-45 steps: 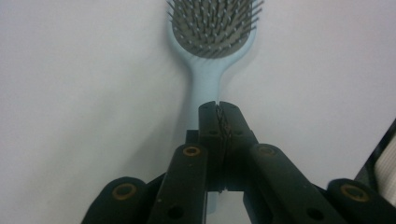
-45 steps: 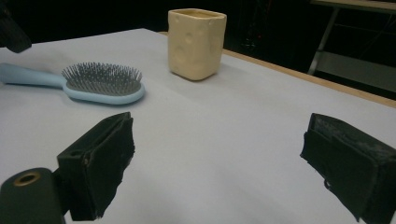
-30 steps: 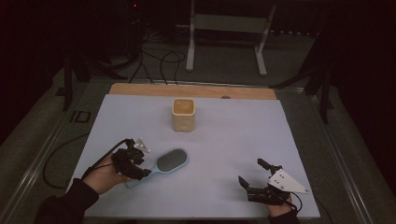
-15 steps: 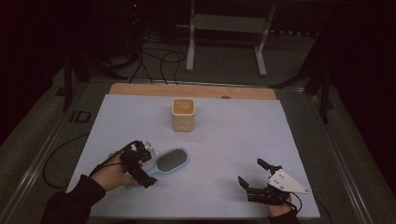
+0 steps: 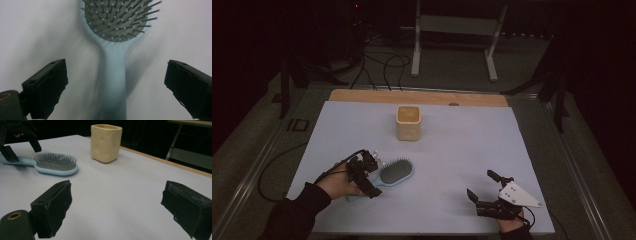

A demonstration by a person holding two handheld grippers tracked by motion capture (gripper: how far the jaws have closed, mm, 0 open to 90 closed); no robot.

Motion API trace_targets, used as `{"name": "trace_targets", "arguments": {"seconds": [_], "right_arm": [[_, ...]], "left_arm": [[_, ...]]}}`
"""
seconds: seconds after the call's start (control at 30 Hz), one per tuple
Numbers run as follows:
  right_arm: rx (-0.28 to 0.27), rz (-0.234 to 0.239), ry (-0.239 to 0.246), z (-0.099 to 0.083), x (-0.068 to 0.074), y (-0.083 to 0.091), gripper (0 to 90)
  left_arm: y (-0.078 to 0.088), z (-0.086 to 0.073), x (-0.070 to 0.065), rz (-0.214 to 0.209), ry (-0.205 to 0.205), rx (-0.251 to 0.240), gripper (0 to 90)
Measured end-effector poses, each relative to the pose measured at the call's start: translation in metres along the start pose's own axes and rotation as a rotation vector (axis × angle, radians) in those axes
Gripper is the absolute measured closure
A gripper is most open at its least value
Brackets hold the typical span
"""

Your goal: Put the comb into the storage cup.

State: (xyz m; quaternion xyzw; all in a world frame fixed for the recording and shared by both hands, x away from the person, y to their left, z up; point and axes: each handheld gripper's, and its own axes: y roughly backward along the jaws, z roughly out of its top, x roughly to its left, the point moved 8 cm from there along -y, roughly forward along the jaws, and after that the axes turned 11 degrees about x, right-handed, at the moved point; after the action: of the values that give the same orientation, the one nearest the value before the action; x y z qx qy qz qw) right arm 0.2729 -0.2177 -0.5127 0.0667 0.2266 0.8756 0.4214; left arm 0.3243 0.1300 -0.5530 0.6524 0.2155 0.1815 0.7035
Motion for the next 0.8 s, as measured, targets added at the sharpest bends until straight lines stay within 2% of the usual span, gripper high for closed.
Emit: {"name": "trace_targets", "arguments": {"seconds": [0.27, 0.5, 0.8], "right_arm": [[-0.001, 0.001, -0.004, 0.0, -0.001, 0.0, 8.6], [-0.002, 0.001, -0.004, 0.0, -0.001, 0.001, 8.5], [-0.002, -0.002, -0.004, 0.0, -0.001, 0.001, 8.6]], "left_arm": [[-0.008, 0.002, 0.002, -0.01, -0.034, 0.024, 19.6], [-0.011, 0.003, 0.003, -0.002, -0.038, 0.042, 36.2], [-0.013, 0.006, 0.003, -0.002, -0.06, 0.057, 50.9]]}}
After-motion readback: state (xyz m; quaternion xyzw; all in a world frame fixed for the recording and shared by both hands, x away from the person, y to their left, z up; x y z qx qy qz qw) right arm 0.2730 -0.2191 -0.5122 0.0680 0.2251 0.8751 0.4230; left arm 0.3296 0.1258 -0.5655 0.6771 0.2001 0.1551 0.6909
